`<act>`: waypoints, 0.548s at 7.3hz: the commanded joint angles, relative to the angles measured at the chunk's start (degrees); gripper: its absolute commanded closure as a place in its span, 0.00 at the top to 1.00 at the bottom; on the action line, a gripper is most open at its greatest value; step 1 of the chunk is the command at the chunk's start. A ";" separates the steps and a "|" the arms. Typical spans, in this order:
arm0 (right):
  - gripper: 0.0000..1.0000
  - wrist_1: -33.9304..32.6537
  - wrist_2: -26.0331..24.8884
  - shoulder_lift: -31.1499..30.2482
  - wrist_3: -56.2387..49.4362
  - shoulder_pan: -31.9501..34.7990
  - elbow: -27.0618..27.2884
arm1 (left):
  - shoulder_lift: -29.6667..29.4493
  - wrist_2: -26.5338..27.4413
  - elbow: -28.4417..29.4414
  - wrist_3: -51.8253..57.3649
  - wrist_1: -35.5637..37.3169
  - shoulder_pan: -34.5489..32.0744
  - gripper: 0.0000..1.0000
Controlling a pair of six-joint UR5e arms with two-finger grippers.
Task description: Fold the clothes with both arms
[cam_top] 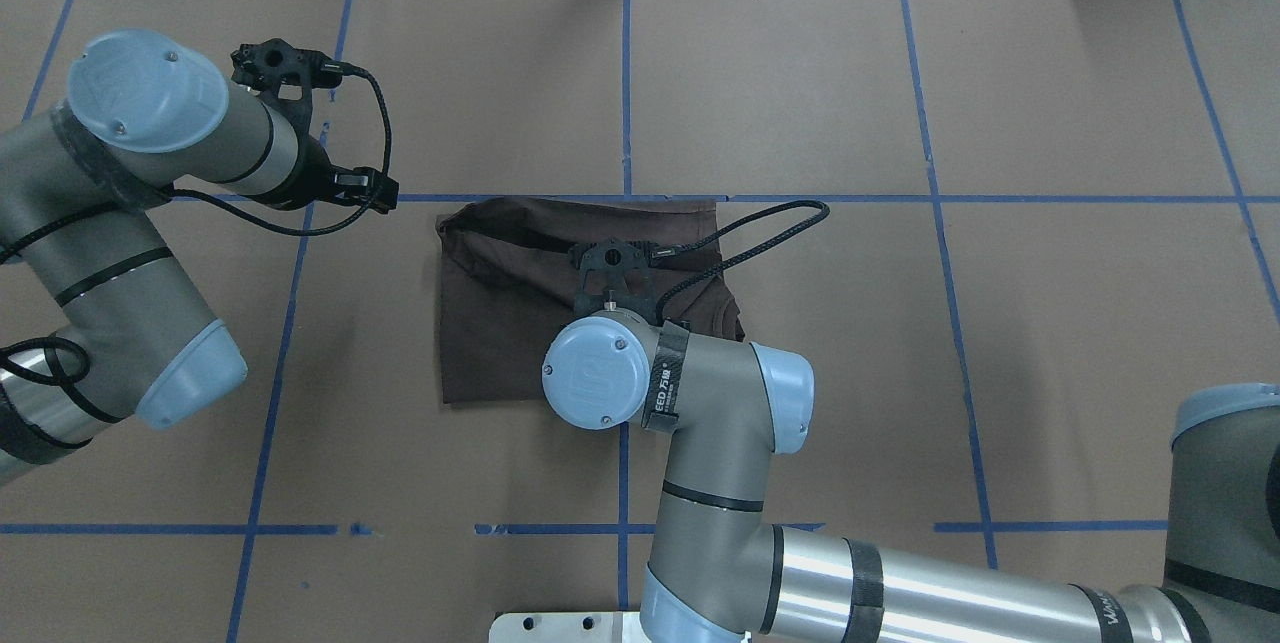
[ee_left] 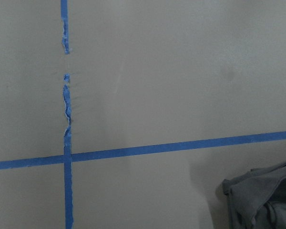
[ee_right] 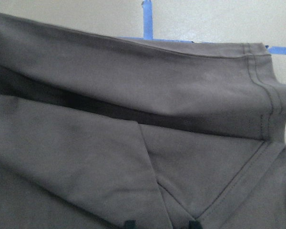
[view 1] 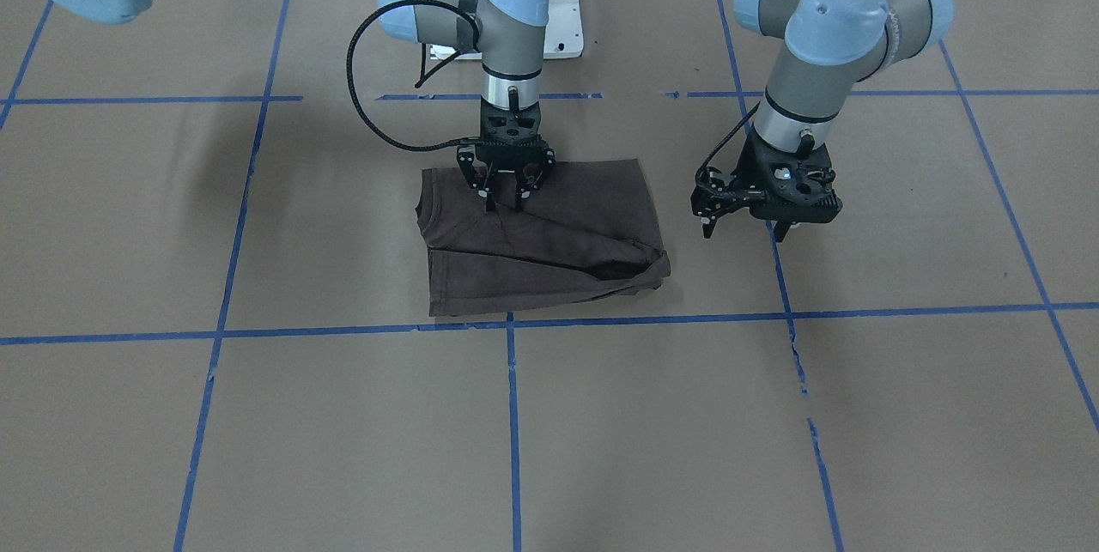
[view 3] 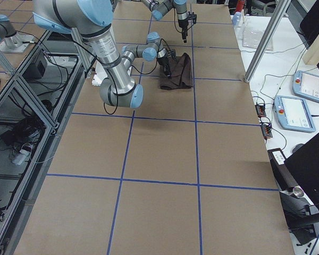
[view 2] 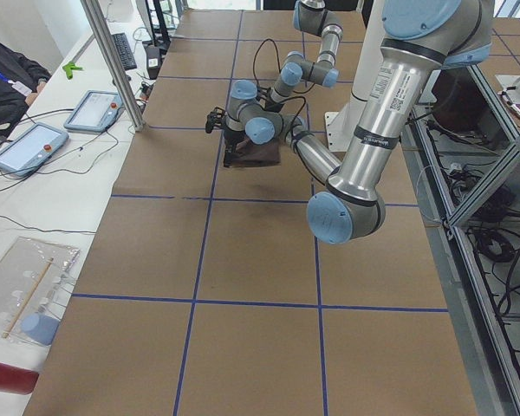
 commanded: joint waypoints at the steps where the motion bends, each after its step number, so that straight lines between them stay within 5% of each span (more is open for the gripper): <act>1: 0.49 -0.04 -0.15 -0.32 -0.18 0.03 -0.13 | 0.00 0.00 0.00 0.06 0.00 -0.06 1.00; 2: 0.39 0.05 -0.15 -0.32 -0.01 0.03 -0.13 | 0.00 0.00 0.00 0.06 0.00 0.02 1.00; 4: 0.00 0.14 -0.15 -0.24 0.52 0.03 -0.13 | 0.00 0.00 0.00 0.06 0.00 0.02 1.00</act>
